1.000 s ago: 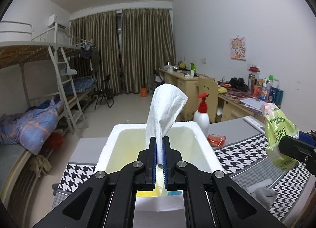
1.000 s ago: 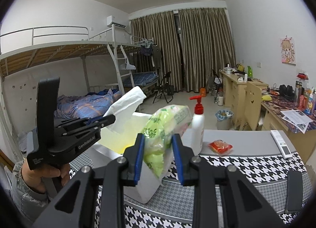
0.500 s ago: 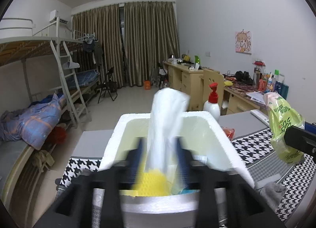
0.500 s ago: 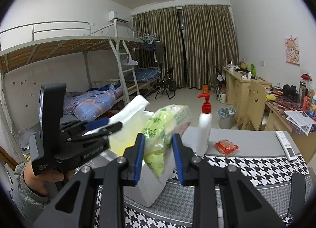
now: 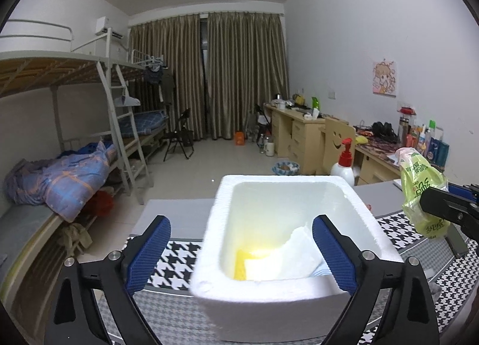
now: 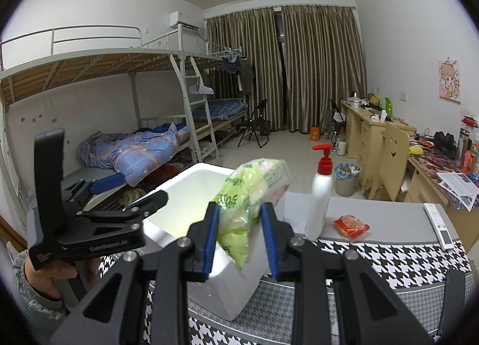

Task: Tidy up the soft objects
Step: 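Lower the green packet into the foam box and open the right tool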

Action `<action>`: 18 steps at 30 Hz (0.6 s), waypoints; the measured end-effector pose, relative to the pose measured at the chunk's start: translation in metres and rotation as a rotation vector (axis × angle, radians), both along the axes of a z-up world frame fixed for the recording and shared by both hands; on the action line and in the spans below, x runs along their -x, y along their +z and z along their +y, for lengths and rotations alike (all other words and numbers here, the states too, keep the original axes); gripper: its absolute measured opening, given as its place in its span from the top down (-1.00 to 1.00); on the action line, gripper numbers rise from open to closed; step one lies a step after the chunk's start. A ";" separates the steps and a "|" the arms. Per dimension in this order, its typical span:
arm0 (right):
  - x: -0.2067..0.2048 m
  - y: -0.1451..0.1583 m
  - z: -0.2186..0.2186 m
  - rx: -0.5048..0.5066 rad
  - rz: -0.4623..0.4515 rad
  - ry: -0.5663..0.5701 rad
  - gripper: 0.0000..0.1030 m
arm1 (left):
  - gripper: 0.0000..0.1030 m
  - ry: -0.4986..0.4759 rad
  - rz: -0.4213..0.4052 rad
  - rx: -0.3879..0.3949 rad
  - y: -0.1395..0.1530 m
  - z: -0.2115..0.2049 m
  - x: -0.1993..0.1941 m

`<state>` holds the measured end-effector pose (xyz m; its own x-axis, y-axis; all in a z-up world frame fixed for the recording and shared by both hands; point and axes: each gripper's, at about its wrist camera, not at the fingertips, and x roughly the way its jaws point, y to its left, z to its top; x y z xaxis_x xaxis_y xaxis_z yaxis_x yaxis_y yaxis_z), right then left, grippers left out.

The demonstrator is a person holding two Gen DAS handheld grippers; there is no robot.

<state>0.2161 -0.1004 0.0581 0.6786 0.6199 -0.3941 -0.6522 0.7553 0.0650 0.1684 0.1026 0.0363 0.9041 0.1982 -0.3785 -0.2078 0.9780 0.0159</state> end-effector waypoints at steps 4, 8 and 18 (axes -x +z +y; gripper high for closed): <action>-0.001 0.000 0.005 0.006 -0.001 0.012 0.36 | -0.96 0.016 -0.013 -0.001 0.002 0.006 0.007; 0.000 0.000 0.014 0.014 0.002 0.026 0.36 | -0.97 0.025 -0.018 -0.005 0.002 0.010 0.016; -0.001 0.001 0.033 0.026 0.015 0.048 0.36 | -0.98 0.047 -0.023 -0.001 0.000 0.026 0.032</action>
